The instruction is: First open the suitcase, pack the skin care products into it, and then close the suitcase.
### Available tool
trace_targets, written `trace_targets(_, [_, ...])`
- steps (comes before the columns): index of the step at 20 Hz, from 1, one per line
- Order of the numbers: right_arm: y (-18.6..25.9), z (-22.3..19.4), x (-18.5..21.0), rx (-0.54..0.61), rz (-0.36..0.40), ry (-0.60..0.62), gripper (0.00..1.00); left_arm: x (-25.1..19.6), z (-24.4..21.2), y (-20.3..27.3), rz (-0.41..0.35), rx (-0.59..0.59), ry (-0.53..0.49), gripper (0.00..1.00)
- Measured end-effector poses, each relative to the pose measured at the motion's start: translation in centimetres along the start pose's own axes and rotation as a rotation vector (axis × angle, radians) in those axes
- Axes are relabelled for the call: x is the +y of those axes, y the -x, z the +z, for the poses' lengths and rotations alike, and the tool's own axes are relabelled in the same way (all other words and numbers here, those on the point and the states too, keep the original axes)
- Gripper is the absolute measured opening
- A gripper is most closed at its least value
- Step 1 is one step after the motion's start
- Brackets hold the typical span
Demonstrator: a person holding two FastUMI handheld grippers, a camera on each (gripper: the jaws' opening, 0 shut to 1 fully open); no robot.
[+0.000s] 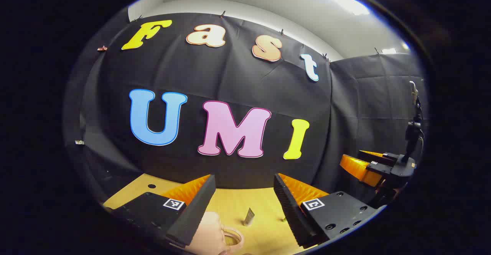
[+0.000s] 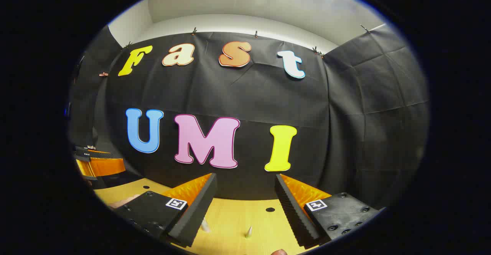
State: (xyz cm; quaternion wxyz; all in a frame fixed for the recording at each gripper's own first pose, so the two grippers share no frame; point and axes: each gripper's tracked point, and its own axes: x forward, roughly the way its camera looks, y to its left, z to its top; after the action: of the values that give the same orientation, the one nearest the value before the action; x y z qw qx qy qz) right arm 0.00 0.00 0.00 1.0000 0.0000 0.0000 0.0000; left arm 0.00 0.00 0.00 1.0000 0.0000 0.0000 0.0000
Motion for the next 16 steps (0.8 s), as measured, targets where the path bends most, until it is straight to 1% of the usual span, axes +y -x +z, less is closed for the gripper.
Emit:
trace_targets(1, [-0.3,-0.2,-0.1,0.014,0.007,-0.007,0.97,-0.2,0.4,0.0,0.002,-0.009,-0.008,0.96])
trace_targets(3, [-0.6,-0.2,-0.6,0.027,0.017,-0.014,0.94,-0.7,0.4,0.1,0.007,-0.013,-0.016,0.95])
trace_targets(4, [-0.7,0.0,-1.0,0.020,0.015,-0.011,0.96,-0.9,0.2,0.0,0.013,-0.004,-0.019,0.95])
trace_targets(7, [-0.7,-0.2,-2.2,0.005,0.010,0.025,0.96,-1.5,0.0,0.2,0.030,0.005,-0.011,0.95])
trace_targets(10, [-0.8,-0.6,-3.0,0.004,0.009,0.040,0.96,-2.1,-1.7,0.5,0.023,0.034,0.024,0.95])
trace_targets(13, [-0.4,-0.9,-3.0,0.013,0.027,0.015,0.96,-1.9,-2.7,1.2,0.056,0.074,0.044,0.96])
trace_targets(16, [-0.5,-0.5,-3.0,0.003,0.044,0.033,0.96,-1.7,-3.8,1.3,0.078,0.100,0.047,0.96])
